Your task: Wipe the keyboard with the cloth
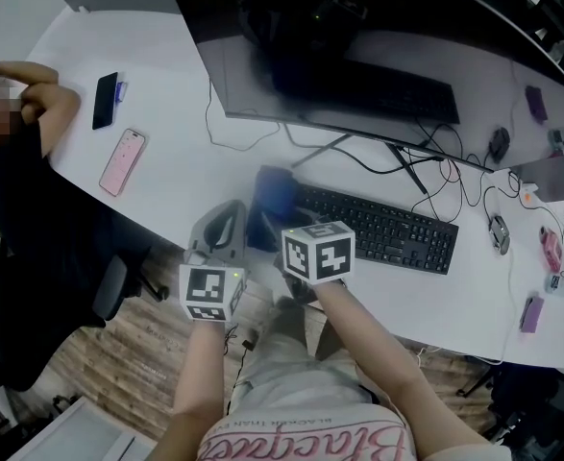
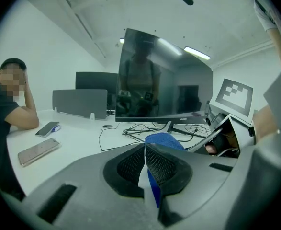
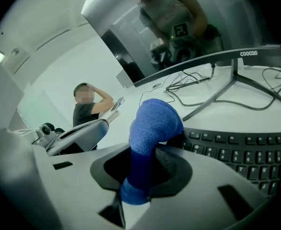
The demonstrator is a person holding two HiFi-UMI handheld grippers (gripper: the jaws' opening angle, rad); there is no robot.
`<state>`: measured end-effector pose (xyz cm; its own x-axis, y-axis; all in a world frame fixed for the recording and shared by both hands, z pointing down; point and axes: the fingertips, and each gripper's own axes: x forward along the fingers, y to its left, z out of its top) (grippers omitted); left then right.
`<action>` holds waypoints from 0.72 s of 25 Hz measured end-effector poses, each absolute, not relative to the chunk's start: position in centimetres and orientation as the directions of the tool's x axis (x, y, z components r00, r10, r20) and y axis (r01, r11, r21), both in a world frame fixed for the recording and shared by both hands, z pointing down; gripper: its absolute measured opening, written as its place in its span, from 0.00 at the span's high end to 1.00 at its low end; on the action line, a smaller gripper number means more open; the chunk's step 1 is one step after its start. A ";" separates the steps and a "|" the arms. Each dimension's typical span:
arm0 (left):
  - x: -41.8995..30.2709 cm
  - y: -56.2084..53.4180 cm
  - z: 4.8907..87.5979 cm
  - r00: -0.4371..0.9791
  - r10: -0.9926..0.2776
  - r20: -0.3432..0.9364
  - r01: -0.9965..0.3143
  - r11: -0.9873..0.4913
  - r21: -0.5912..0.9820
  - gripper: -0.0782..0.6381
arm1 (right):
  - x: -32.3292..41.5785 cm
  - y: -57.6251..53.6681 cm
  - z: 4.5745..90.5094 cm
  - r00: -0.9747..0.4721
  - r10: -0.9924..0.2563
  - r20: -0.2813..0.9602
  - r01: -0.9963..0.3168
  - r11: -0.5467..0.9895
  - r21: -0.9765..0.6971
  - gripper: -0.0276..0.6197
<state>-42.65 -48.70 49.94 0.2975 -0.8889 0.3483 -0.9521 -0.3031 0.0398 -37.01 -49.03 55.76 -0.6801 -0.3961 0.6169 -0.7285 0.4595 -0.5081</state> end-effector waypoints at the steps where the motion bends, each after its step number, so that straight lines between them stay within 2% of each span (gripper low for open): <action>1: -42.4 -48.8 49.9 0.296 -0.889 0.349 -0.952 -0.302 0.038 0.88 | -36.7 -49.1 55.9 -0.674 -0.392 0.626 -0.733 0.455 -0.505 0.82; 7: -41.6 -49.0 50.8 0.286 -0.884 0.370 -0.955 -0.295 0.035 0.88 | -35.3 -49.1 56.3 -0.624 -0.381 0.682 -0.767 0.465 -0.442 0.82; 18: -38.5 -49.5 51.0 0.300 -0.871 0.390 -0.948 -0.319 0.018 0.88 | -32.8 -48.9 56.2 -0.587 -0.384 0.713 -0.782 0.498 -0.376 0.82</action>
<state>-38.48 -49.49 51.01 0.3003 -0.8705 0.3899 -0.9476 -0.3191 0.0175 -32.81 -48.90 56.18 -0.5869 -0.3835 0.7130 -0.7818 0.4975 -0.3759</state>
